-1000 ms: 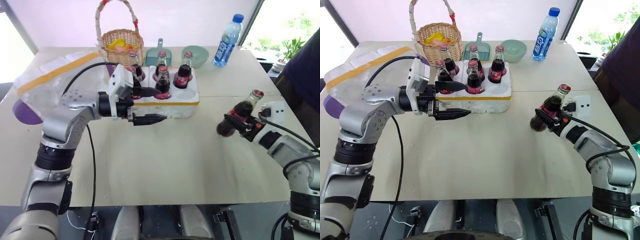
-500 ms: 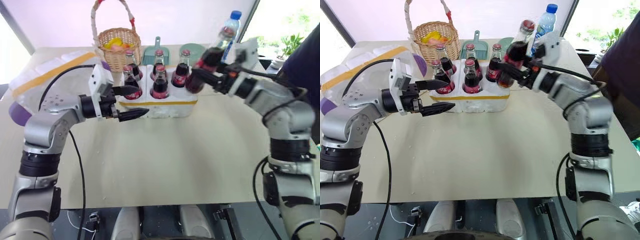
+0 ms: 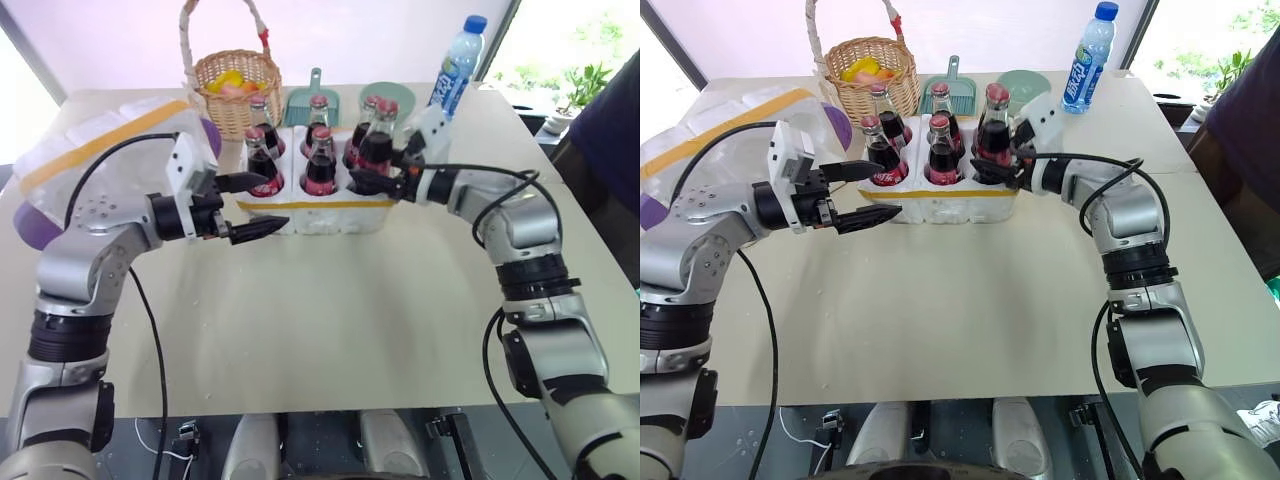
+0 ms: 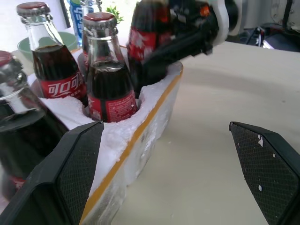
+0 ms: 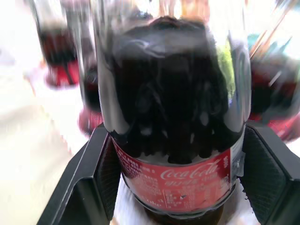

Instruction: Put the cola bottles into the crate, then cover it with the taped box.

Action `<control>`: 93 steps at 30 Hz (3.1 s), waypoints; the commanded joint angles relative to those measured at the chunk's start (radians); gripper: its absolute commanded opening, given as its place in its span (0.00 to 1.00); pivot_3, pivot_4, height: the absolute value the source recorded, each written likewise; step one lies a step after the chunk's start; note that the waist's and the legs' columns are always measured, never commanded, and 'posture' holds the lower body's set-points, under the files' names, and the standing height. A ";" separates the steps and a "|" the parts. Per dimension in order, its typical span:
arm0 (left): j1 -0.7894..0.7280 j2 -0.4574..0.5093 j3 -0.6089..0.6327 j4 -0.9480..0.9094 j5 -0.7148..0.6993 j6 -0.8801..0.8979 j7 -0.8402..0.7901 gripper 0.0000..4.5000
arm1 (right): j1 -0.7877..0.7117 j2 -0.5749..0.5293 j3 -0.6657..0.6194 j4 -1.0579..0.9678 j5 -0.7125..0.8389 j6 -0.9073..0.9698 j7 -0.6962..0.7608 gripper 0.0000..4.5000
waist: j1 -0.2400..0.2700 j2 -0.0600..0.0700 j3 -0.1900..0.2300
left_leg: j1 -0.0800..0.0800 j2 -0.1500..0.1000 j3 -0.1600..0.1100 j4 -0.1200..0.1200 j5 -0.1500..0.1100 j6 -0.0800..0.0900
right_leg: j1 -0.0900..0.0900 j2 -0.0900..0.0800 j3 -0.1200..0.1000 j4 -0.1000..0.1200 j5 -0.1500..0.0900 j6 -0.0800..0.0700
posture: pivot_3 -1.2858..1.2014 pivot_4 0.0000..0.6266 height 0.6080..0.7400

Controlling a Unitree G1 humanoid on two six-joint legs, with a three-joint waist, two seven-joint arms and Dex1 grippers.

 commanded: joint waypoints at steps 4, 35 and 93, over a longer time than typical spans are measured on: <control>-0.027 0.029 0.073 -0.022 -0.054 0.006 -0.004 1.00 | -0.006 -0.028 -0.006 -0.060 -0.037 0.009 0.039 0.99 | 0.000 0.000 0.000 | 0.000 0.000 0.000 0.000 0.000 0.000 | 0.000 0.000 0.000 0.000 0.000 0.000 | 0.52 0.24 1.00; -0.479 0.717 -0.214 1.271 0.758 -0.706 -0.401 1.00 | -0.021 -0.477 -0.258 -0.307 0.268 0.242 0.399 0.99 | 0.008 -0.002 0.002 | 0.000 0.002 0.006 0.001 0.000 0.000 | -0.003 0.000 0.000 0.002 -0.002 -0.002 | 0.52 0.24 1.00; -0.427 0.165 -0.249 0.617 1.125 -1.045 0.597 0.08 | 0.397 -0.538 -0.560 -0.624 0.464 0.386 0.095 1.00 | 0.027 -0.006 0.001 | 0.001 0.001 0.004 0.004 0.000 0.000 | -0.003 -0.001 0.001 0.010 -0.001 -0.002 | 0.52 0.24 1.00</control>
